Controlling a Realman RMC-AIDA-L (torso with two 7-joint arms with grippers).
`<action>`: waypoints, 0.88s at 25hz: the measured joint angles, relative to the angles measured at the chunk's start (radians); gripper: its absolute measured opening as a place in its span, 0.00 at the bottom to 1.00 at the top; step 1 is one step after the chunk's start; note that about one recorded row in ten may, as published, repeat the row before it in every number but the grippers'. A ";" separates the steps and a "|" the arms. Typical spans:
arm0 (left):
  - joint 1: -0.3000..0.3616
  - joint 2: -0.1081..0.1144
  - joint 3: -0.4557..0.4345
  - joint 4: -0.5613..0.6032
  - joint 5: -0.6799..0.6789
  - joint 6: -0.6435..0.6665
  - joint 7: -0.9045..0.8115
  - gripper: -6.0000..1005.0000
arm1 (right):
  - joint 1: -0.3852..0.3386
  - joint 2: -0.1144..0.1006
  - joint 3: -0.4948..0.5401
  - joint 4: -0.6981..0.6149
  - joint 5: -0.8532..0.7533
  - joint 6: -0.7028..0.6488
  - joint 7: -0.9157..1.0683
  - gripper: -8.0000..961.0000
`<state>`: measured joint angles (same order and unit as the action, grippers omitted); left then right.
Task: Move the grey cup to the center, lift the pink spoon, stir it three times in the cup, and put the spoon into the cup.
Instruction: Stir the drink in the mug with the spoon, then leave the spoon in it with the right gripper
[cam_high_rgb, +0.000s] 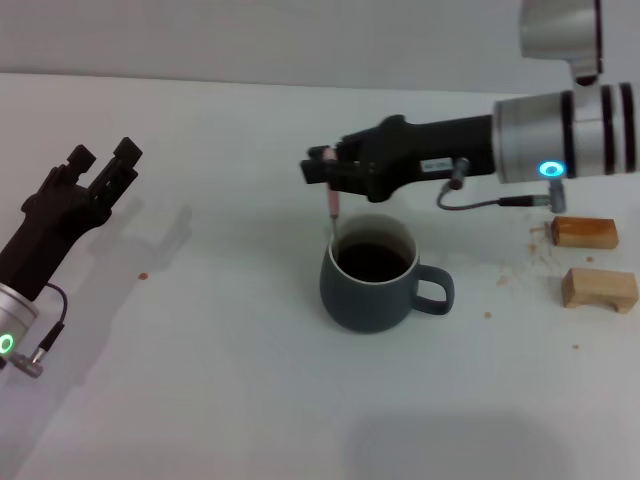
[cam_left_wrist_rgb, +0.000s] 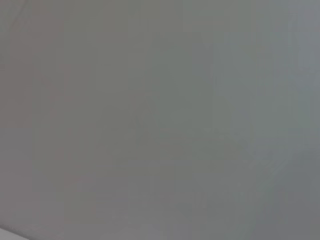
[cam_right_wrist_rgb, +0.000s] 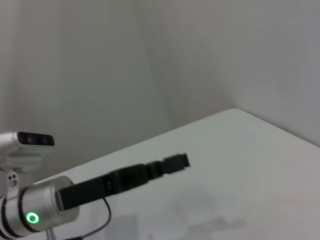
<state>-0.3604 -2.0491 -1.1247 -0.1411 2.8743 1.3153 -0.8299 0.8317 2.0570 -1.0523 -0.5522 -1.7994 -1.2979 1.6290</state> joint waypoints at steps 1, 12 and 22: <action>-0.001 0.000 0.000 0.000 0.000 -0.001 0.000 0.83 | -0.012 -0.002 0.000 -0.009 0.000 0.001 0.005 0.13; -0.009 0.001 0.000 0.000 0.004 -0.012 0.000 0.83 | -0.032 -0.022 0.011 -0.022 -0.003 0.062 0.030 0.12; 0.000 0.001 0.000 0.000 0.000 -0.012 0.001 0.83 | 0.039 0.000 -0.010 -0.015 -0.020 0.067 0.031 0.10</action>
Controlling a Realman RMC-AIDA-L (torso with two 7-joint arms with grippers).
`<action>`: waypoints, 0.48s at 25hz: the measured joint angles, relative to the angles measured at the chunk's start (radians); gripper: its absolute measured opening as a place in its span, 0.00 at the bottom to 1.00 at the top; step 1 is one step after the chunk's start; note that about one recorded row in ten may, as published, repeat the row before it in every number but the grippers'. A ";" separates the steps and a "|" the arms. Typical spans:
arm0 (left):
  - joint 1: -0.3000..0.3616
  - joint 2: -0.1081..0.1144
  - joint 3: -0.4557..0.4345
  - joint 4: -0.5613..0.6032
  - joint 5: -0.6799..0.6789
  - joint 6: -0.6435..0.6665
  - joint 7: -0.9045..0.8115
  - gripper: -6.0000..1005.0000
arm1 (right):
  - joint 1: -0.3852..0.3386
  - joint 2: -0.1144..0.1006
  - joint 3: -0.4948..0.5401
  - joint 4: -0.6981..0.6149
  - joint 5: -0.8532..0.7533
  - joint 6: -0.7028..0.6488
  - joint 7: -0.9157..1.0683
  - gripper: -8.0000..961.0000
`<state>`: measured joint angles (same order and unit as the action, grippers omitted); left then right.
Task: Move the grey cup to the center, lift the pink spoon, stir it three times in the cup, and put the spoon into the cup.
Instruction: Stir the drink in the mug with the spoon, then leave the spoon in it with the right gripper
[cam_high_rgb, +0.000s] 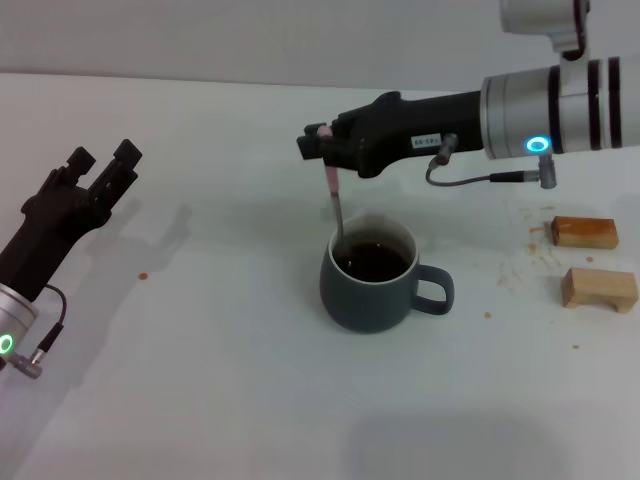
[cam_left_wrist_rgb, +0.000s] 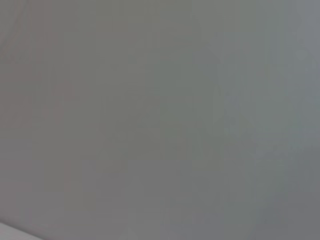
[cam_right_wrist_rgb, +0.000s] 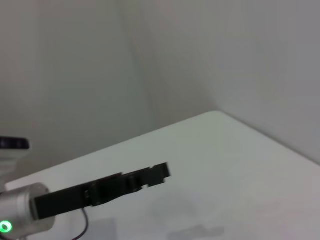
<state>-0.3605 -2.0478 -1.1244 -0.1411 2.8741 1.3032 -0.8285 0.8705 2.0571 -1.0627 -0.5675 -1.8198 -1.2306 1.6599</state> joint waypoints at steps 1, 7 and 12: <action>0.001 0.000 0.000 0.000 0.000 0.000 0.000 0.83 | 0.001 0.002 -0.006 -0.001 -0.003 -0.003 0.002 0.10; 0.002 0.003 -0.001 0.000 -0.001 0.000 0.000 0.83 | -0.015 0.005 -0.040 -0.007 -0.006 -0.054 0.017 0.10; -0.007 0.004 -0.003 0.000 -0.001 -0.001 0.000 0.83 | -0.089 0.006 -0.041 -0.082 -0.011 -0.084 0.066 0.10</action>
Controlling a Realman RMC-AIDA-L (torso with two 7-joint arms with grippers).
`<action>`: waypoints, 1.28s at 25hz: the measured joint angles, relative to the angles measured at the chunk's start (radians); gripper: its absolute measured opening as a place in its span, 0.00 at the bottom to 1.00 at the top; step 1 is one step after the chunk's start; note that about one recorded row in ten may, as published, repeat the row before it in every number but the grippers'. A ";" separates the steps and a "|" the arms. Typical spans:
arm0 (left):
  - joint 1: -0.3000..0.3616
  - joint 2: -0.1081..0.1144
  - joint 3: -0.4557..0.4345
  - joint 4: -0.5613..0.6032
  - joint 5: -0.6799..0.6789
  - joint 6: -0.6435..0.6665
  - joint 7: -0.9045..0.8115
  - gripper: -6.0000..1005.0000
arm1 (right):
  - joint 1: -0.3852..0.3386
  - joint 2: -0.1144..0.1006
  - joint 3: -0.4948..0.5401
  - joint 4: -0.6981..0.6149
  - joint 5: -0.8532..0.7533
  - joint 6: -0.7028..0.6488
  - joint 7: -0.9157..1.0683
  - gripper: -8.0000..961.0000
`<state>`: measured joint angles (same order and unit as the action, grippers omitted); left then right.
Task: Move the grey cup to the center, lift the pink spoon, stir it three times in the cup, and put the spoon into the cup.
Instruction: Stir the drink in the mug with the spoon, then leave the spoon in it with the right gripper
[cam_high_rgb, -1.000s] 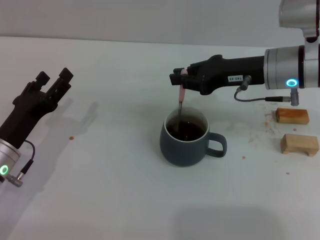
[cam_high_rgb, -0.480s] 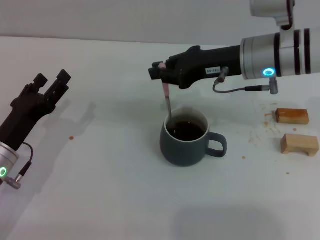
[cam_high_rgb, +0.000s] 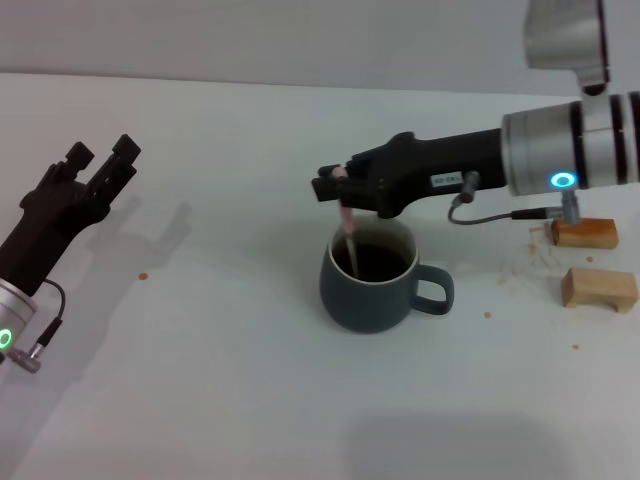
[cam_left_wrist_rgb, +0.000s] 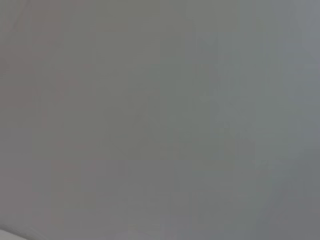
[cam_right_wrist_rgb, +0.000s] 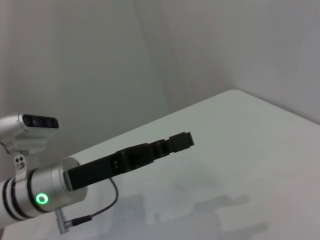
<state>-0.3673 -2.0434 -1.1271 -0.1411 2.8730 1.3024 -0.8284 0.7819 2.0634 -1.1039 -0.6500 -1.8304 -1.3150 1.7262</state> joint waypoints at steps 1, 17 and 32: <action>-0.002 0.000 0.000 0.000 0.000 0.000 0.000 0.83 | -0.017 0.000 0.000 -0.025 0.000 -0.001 0.011 0.10; -0.006 -0.001 0.000 0.000 0.000 -0.002 0.000 0.83 | 0.000 -0.001 0.002 -0.053 -0.050 0.117 0.051 0.12; 0.001 -0.002 -0.011 0.000 -0.002 -0.002 -0.001 0.83 | 0.046 0.002 -0.006 -0.008 -0.064 0.131 0.053 0.15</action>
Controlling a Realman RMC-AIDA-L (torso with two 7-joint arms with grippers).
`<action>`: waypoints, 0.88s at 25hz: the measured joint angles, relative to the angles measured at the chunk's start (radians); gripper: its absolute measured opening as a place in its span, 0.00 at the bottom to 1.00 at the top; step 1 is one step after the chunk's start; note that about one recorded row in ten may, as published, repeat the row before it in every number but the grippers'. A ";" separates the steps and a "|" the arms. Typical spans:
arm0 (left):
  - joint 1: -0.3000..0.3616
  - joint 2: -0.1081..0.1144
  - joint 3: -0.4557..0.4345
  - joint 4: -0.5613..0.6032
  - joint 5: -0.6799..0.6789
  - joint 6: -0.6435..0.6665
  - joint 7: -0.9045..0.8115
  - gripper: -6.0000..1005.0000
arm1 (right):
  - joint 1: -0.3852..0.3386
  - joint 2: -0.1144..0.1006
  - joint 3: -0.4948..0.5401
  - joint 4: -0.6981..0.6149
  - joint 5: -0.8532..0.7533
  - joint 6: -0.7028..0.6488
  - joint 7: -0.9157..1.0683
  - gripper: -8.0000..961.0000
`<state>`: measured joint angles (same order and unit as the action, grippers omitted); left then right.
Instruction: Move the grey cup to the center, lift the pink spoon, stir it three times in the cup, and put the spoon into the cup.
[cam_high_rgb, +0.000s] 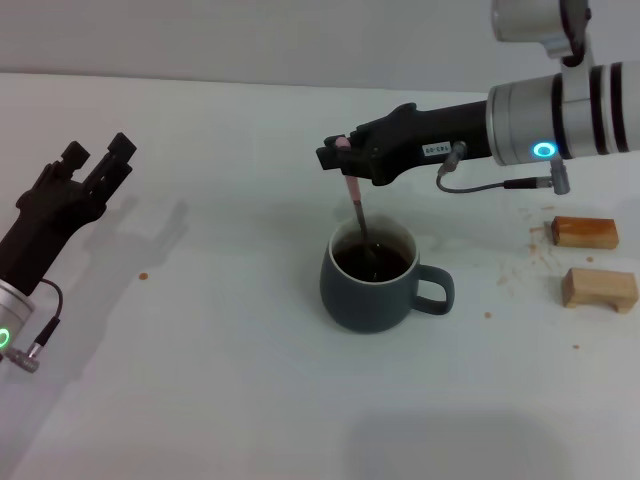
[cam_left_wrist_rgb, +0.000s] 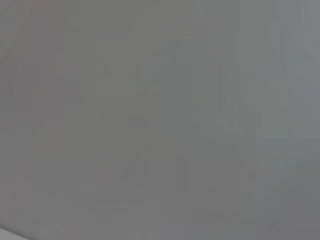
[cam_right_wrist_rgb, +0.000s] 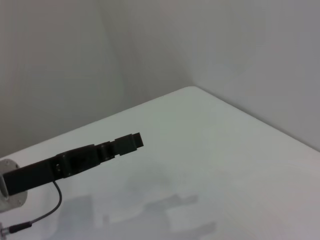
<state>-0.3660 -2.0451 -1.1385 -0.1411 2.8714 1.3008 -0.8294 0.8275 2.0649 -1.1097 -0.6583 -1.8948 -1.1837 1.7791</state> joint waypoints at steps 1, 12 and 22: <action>-0.002 0.000 0.000 0.000 0.000 0.000 0.000 0.83 | -0.004 -0.001 0.004 -0.001 0.003 -0.002 0.002 0.15; -0.015 0.002 0.000 0.000 0.000 0.000 -0.001 0.83 | -0.025 -0.002 0.031 -0.006 0.009 0.008 0.017 0.30; -0.004 0.011 0.000 -0.011 0.001 0.025 -0.001 0.83 | -0.124 0.010 0.162 -0.051 0.103 0.014 -0.026 0.51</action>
<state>-0.3701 -2.0341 -1.1380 -0.1519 2.8725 1.3262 -0.8299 0.7035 2.0749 -0.9480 -0.7094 -1.7914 -1.1701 1.7531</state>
